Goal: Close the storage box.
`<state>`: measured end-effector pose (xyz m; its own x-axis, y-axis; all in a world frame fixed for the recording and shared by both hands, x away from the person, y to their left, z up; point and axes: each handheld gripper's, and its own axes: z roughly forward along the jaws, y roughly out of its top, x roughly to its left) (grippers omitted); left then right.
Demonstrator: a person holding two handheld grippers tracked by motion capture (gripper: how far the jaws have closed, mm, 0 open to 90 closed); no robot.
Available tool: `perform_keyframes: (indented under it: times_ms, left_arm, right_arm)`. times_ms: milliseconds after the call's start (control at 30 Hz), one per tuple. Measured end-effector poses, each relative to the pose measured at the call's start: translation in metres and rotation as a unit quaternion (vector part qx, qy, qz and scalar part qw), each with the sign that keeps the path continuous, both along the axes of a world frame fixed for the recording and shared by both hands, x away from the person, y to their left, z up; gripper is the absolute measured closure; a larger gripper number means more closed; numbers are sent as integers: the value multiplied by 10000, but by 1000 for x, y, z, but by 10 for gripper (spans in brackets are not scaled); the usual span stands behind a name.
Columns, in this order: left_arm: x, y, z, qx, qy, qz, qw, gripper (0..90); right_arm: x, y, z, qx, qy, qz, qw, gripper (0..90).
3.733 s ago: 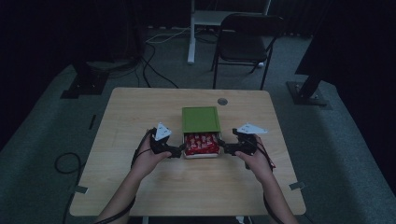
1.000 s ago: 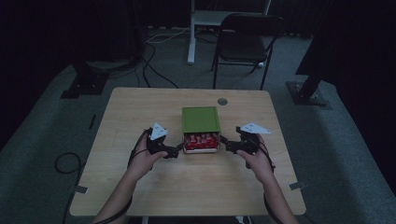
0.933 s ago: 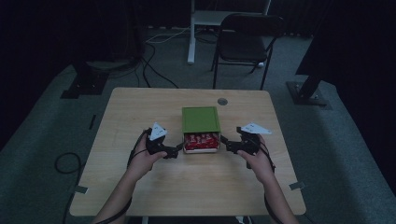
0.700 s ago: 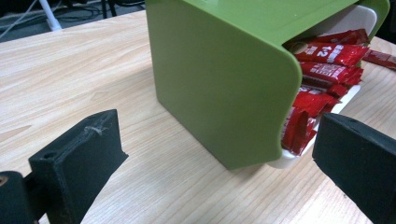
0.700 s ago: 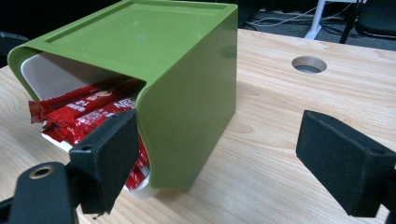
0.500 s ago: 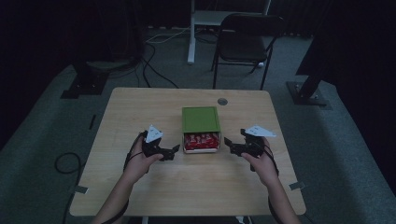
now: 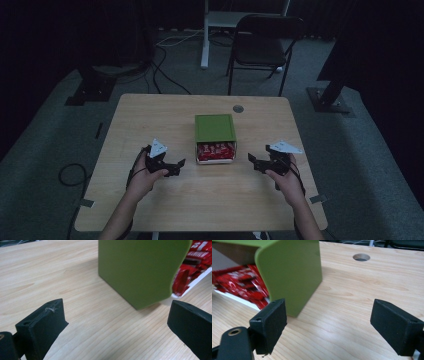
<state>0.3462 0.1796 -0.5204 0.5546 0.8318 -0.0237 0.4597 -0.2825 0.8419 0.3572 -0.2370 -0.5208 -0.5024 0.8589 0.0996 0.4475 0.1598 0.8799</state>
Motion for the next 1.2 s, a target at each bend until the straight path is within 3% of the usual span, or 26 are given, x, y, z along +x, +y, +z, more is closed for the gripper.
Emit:
perform_keyframes:
  times_ms: [267, 567, 967, 1200]
  left_arm:
    - [-2, 13, -5, 75, 62, 212, 9997, 23]
    - [-8, 28, -13, 157, 175, 472, 9986, 23]
    - [-17, 50, -22, 231, 286, 746, 9965, 22]
    - [-23, 63, -25, 236, 350, 1005, 9940, 23]
  right_arm:
    - [-6, -11, -7, -43, -36, -200, 9998, 135]
    - [-16, -24, -19, -279, 84, -298, 9991, 135]
    - [-28, -36, -31, -421, 245, -343, 9982, 135]
    - [-34, -39, -36, -486, 312, -380, 9976, 134]
